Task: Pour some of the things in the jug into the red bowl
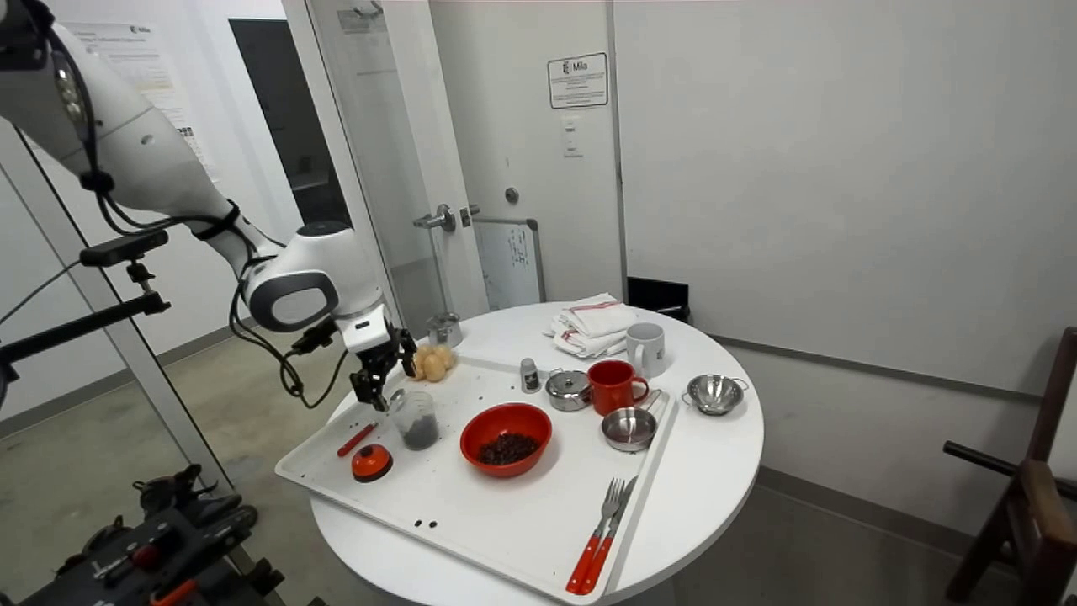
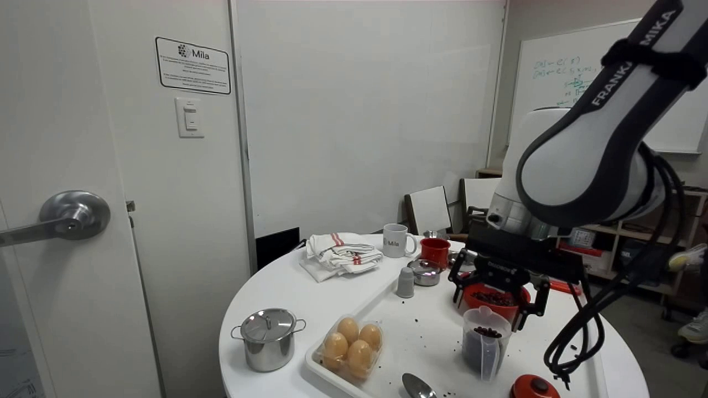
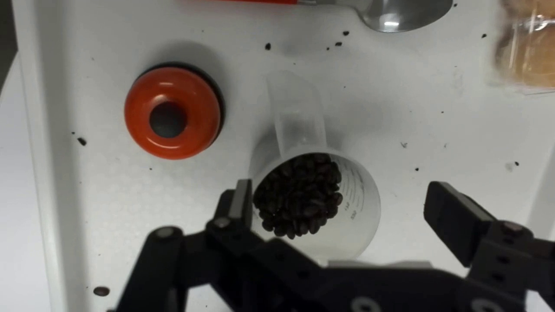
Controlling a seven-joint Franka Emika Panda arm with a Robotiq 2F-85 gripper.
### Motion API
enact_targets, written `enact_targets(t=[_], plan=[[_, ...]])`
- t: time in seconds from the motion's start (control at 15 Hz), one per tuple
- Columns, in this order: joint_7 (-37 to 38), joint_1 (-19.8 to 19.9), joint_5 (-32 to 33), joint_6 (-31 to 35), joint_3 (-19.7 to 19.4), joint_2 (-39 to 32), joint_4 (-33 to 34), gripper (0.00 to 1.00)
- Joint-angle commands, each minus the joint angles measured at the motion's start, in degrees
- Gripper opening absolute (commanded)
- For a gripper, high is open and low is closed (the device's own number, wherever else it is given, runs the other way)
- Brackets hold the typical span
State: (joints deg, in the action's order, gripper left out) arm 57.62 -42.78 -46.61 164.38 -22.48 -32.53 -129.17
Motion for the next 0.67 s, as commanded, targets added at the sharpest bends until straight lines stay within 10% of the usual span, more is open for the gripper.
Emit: enact_targets(t=[0.0, 0.47, 0.53, 0.6], plan=[[7.19, 7.64, 8.3, -1.48, 6.04, -2.93, 3.12, 1.0], [14.96, 15.67, 21.19, -0.77, 14.12, -3.56, 3.07, 1.0], [15.53, 16.38, 22.26, -0.9, 14.88, -3.51, 3.09, 0.75], [16.21, 16.79, 23.28, -0.75, 15.45, -3.49, 3.01, 0.72]])
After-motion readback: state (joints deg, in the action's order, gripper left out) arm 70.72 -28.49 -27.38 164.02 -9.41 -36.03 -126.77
